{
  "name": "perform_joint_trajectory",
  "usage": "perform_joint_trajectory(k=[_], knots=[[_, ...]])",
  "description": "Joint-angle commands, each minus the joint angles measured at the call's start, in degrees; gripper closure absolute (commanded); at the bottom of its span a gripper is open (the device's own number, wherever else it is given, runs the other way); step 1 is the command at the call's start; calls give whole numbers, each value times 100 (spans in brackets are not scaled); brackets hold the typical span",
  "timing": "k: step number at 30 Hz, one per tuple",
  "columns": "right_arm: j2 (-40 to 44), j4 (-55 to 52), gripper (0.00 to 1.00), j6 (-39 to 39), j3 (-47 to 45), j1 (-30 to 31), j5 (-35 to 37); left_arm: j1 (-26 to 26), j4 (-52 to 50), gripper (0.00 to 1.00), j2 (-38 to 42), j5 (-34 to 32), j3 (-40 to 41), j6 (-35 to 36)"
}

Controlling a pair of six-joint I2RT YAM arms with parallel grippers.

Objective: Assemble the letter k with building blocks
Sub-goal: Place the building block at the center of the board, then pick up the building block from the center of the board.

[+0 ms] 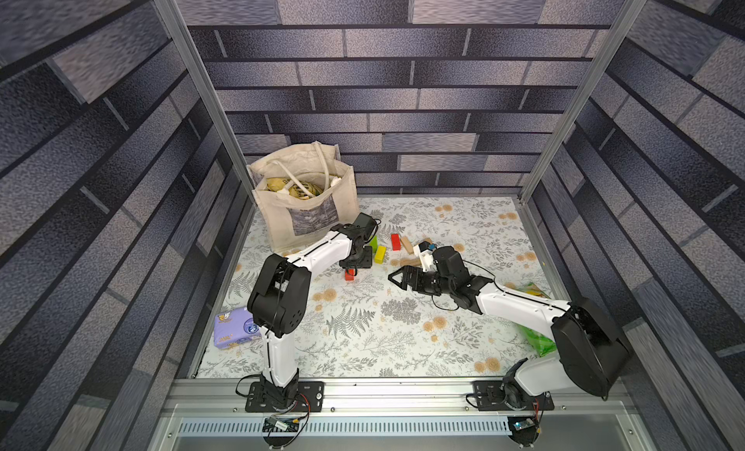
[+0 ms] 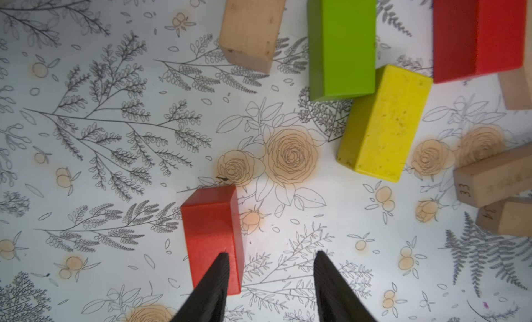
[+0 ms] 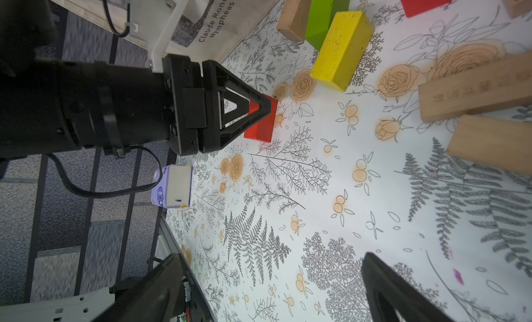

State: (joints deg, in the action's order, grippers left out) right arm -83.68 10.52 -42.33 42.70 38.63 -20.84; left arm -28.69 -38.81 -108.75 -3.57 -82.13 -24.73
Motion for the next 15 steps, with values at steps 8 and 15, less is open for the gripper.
perform_joint_trajectory(k=[8,15], knots=[[221,-763,0,639,283,-103,103,-111,-47,45,-438,223,-894,118],[212,-989,0,781,187,-697,-20,-197,-381,45,-1014,134,-1654,135]])
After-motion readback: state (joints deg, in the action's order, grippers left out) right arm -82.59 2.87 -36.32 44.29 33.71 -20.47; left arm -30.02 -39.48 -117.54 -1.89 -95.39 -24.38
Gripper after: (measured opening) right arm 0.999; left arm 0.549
